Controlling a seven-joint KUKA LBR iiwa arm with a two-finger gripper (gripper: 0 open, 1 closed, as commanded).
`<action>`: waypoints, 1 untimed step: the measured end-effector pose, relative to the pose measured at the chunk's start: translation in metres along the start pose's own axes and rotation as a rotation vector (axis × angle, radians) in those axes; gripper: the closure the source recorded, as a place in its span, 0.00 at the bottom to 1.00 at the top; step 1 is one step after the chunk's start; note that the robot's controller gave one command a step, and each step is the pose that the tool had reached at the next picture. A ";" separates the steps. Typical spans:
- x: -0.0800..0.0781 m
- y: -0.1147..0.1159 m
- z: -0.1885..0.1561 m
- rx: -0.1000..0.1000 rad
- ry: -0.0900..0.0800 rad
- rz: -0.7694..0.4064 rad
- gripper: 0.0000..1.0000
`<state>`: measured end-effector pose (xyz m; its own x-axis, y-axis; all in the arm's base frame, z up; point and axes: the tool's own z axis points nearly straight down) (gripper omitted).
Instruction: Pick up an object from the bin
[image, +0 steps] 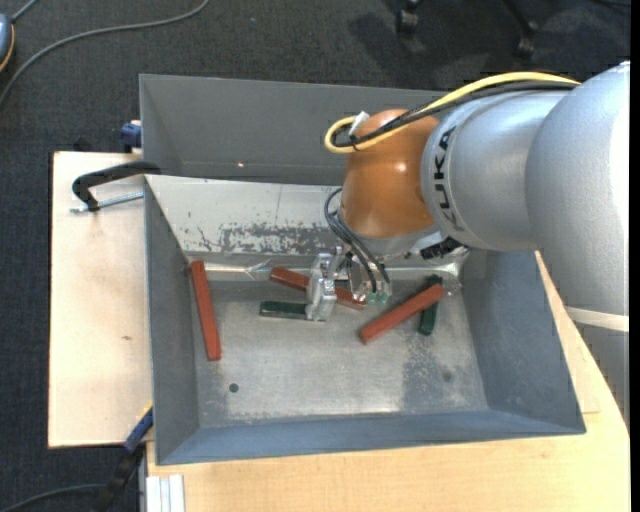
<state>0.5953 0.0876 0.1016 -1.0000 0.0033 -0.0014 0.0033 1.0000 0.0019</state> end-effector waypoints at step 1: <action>0.000 0.000 0.000 0.000 0.000 0.000 0.00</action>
Offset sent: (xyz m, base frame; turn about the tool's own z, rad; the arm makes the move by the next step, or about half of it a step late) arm 0.0000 0.0000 0.0000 0.0000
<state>0.5953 0.0876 0.1016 -1.0000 0.0033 -0.0014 0.0033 1.0000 0.0019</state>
